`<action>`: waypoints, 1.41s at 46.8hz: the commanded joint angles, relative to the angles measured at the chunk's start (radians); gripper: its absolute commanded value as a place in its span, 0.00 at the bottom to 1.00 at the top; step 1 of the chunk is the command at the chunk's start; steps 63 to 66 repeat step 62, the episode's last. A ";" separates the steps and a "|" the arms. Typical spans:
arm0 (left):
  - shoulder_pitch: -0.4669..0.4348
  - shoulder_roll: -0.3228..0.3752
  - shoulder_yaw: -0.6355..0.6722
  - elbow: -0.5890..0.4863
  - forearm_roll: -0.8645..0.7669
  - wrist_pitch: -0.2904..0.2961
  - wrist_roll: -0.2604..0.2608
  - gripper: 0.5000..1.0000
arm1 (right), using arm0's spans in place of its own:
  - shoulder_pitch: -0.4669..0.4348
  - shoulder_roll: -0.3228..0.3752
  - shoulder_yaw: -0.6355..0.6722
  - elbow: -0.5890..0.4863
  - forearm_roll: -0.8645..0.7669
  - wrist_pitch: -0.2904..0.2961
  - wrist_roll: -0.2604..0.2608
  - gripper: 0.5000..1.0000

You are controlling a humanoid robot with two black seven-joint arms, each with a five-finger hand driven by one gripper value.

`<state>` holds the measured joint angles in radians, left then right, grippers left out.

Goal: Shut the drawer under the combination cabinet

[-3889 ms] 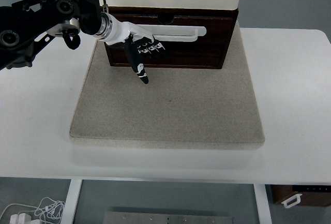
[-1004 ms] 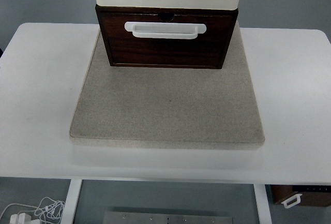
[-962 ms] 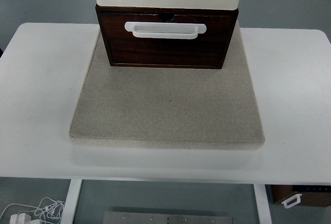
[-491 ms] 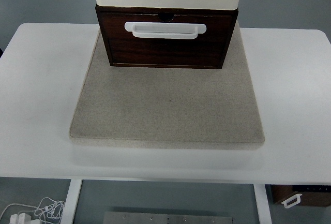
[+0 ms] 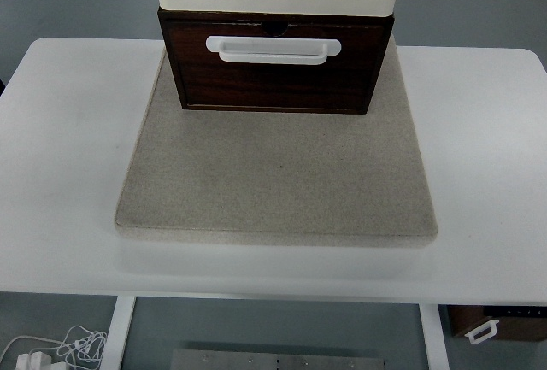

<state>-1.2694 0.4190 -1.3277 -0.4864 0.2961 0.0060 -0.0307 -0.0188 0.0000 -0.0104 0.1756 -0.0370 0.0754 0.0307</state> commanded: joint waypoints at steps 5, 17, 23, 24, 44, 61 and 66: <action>0.051 -0.022 0.001 0.118 -0.015 0.003 -0.015 1.00 | -0.007 0.000 0.001 -0.001 0.000 0.000 0.000 0.90; 0.188 -0.092 0.002 0.130 -0.089 -0.150 -0.031 1.00 | -0.007 0.000 0.004 -0.001 0.000 0.000 0.000 0.90; 0.228 -0.137 0.001 0.131 -0.091 -0.210 -0.037 1.00 | -0.009 0.000 0.004 -0.002 0.000 0.000 0.000 0.90; 0.232 -0.146 0.001 0.131 -0.092 -0.213 -0.038 1.00 | -0.009 0.000 0.004 -0.002 0.000 0.000 0.000 0.90; 0.312 -0.253 -0.001 0.141 -0.227 -0.317 -0.043 1.00 | -0.009 0.000 0.009 -0.004 0.000 0.000 0.000 0.90; 0.312 -0.301 0.001 0.160 -0.256 -0.340 -0.058 1.00 | -0.009 0.000 0.010 -0.004 0.002 0.000 0.000 0.90; 0.312 -0.302 0.002 0.160 -0.256 -0.340 -0.058 1.00 | -0.009 0.000 0.010 -0.004 0.002 0.000 0.000 0.90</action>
